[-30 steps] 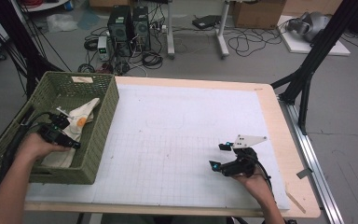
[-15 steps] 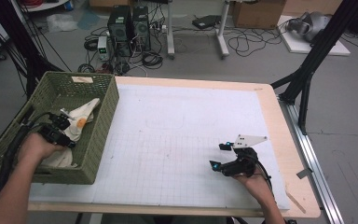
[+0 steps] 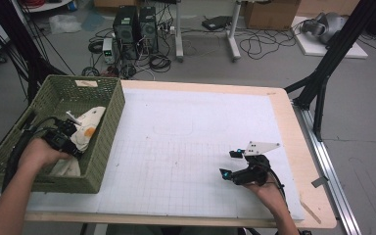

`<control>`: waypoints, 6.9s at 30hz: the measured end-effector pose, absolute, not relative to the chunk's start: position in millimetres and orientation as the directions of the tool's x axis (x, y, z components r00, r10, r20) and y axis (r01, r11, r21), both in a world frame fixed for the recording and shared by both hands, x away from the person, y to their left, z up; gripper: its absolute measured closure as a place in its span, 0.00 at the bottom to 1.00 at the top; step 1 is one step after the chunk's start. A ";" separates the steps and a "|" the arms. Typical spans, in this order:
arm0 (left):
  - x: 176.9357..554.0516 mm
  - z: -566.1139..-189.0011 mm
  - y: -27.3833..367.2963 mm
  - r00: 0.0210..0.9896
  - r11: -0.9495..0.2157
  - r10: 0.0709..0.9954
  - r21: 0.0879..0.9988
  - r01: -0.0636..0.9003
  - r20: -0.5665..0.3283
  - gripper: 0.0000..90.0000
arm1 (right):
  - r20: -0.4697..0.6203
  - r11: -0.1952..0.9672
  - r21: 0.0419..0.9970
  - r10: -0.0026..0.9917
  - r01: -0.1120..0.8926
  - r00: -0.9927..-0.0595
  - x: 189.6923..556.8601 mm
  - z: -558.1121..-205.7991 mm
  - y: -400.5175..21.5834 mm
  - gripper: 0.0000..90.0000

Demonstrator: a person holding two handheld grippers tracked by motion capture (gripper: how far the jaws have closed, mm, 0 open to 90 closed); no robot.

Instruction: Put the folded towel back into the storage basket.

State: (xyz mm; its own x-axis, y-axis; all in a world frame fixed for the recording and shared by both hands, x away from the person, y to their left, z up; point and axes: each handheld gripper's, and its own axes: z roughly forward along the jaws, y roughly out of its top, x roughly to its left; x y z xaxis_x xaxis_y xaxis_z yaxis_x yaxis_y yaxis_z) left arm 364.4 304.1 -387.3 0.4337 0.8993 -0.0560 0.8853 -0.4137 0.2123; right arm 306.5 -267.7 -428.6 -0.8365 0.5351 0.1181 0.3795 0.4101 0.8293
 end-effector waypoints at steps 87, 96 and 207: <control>414.8 -398.9 356.0 0.327 -0.233 0.945 0.646 0.727 -0.027 0.76 | 0.086 0.346 0.872 0.589 0.347 -0.804 281.1 -411.8 -283.6 0.20; 408.7 -383.4 349.5 0.406 -0.284 0.914 0.731 0.620 0.010 0.96 | 0.086 0.352 0.870 0.581 0.345 -0.810 281.8 -411.5 -280.1 0.20; 379.8 -378.2 331.7 0.328 -0.248 0.943 0.549 0.799 -0.052 0.97 | 0.076 0.386 0.866 0.526 0.317 -0.847 286.2 -413.8 -263.2 0.20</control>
State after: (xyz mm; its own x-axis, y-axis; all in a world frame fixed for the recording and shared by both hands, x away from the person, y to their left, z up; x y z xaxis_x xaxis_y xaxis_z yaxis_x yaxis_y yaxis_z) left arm 379.8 331.7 -378.2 0.3284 0.9431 -0.0522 0.7985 -0.2477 0.5487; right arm 286.2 -263.2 -413.8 -0.8472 0.5258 0.0759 0.3174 0.3865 0.8659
